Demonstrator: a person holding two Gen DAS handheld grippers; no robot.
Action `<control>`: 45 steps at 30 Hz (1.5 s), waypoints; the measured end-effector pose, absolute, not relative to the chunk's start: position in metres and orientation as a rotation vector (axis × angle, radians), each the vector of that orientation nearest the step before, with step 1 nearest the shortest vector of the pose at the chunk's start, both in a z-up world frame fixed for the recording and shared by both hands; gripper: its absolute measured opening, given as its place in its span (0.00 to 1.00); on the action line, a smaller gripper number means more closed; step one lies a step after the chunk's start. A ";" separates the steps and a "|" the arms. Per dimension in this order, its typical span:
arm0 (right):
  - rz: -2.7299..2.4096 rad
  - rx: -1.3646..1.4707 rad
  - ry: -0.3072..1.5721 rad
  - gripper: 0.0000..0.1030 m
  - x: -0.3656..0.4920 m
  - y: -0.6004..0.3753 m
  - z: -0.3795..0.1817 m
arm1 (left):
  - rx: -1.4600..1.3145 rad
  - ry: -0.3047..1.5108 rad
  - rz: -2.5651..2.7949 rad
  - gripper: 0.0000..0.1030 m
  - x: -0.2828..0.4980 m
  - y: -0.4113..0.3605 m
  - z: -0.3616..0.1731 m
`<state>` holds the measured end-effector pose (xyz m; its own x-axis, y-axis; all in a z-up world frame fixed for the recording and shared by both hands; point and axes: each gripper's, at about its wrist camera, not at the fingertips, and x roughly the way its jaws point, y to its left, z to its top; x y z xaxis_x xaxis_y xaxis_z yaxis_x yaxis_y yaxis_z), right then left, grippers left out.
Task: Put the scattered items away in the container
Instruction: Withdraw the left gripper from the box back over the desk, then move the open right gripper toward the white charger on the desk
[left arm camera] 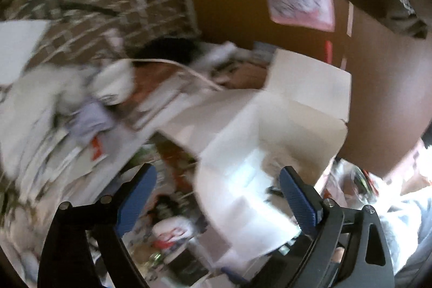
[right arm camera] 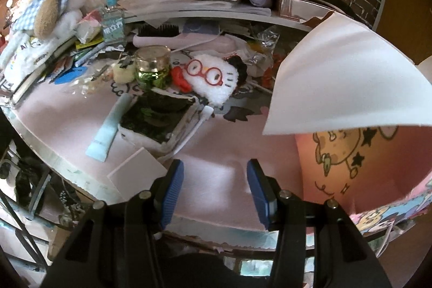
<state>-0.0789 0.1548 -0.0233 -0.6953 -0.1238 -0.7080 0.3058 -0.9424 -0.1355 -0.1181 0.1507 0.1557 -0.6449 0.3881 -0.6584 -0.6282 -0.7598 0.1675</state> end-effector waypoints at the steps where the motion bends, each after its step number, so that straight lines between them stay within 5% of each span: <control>1: -2.665 1.086 0.351 0.44 -0.078 0.155 -0.023 | -0.817 0.499 2.407 0.89 -0.115 0.139 0.155; 18: -2.644 1.006 0.333 0.45 -0.053 0.133 -0.015 | -1.157 0.232 2.752 0.90 -0.083 -0.015 0.043; 27: -2.640 1.006 0.370 0.69 -0.049 0.099 -0.023 | -1.126 0.154 2.781 0.90 -0.069 -0.023 0.047; 45: -2.731 1.033 0.365 0.70 -0.058 0.135 -0.033 | -1.141 0.096 2.797 0.90 -0.073 -0.026 0.039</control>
<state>-0.0585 0.1350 -0.0327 -0.7361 -0.0971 -0.6699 0.2698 -0.9497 -0.1588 -0.0729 -0.0256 0.0386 -0.7088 0.0858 -0.7001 -0.1335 -0.9910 0.0136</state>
